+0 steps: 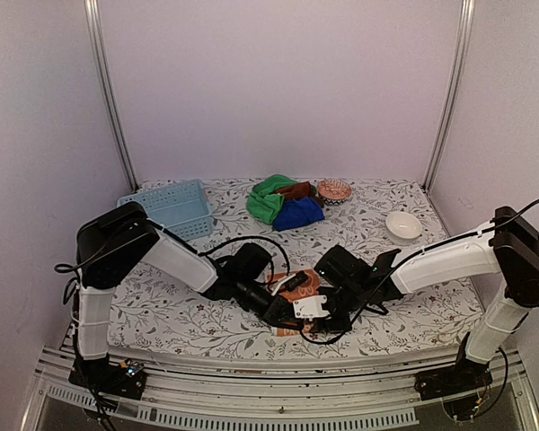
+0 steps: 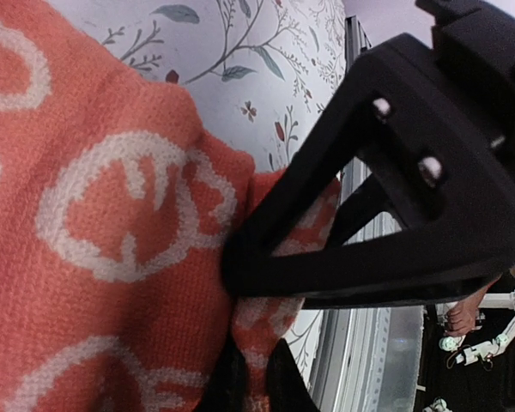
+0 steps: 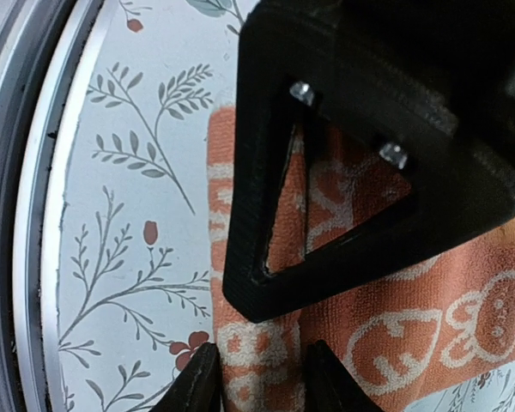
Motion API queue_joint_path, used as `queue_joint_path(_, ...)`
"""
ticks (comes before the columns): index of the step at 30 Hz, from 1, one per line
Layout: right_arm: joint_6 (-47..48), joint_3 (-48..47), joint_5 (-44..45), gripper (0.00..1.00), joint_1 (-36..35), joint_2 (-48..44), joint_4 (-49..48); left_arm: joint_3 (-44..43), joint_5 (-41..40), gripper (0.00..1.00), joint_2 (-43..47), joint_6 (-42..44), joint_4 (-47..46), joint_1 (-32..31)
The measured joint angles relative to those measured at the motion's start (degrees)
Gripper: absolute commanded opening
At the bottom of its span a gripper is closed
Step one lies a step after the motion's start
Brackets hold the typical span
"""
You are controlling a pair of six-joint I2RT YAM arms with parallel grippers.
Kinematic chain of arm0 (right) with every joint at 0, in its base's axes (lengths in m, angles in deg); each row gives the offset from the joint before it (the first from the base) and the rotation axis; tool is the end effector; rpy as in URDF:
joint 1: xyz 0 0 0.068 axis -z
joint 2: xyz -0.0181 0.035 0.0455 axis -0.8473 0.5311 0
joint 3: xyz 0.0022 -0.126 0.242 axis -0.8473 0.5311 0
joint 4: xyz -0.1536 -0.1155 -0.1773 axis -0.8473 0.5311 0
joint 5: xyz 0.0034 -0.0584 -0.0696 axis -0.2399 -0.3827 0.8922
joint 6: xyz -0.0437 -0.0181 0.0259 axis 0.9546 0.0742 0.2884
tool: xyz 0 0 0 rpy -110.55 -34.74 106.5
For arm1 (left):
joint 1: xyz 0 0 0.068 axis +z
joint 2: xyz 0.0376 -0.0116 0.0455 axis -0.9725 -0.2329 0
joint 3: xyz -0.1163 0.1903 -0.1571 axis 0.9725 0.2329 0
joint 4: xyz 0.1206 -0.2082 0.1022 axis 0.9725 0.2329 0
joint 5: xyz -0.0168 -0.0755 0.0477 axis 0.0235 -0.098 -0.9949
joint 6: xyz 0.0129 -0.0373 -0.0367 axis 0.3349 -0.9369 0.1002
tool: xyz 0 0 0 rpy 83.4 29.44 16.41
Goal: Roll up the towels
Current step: Roll the towel at the center of the board.
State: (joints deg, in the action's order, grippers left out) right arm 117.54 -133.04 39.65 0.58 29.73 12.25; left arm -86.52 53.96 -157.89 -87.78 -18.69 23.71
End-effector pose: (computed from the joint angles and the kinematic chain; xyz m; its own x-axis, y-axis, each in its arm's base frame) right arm 0.1634 0.2673 0.1460 0.2436 -0.8568 -0.4545 -0.9654 -0.1696 -0.1979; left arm 0.2176 -0.3305 0.0816 -0.7727 0.5182 -0.3666 0.5524 0.2643 -0.7906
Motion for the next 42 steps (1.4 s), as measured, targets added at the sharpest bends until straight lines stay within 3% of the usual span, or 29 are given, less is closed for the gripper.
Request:
queue_joint_path(2,0.22,0.17,0.96,0.23,-0.02,1.14,-0.55,-0.09,0.66,0.07,-0.26,-0.33,-0.17,0.24)
queue_joint_path(5,0.66,0.22,1.25,0.08,-0.04,1.92,-1.33,-0.17,1.57,0.2,-0.48,-0.48,-0.13,0.61)
queue_joint_path(11,0.9,-1.27,-2.56,0.04,0.11,2.56,0.81,2.21,-0.26,0.4,3.5,1.57,2.19,1.51)
queue_joint_path(20,-0.55,-10.21,-22.51,0.05,6.38,9.99,17.53,19.87,-21.35,0.38,29.92,7.39,3.8,1.4)
queue_joint_path(26,-0.44,-17.14,-35.26,0.05,11.56,18.97,26.58,27.41,-38.38,0.39,40.04,17.97,0.02,-12.11)
queue_joint_path(32,0.37,-22.21,-41.48,0.05,13.57,25.22,33.73,20.61,-47.93,0.42,32.46,28.89,0.35,-20.13)
queue_joint_path(36,0.72,-23.63,-42.88,0.06,13.62,26.91,35.87,12.96,-52.41,0.41,23.08,35.12,1.95,-22.05)
queue_joint_path(42,0.74,-23.82,-43.58,0.06,13.62,27.41,36.94,10.27,-55.15,0.38,16.83,41.62,2.93,-22.34)
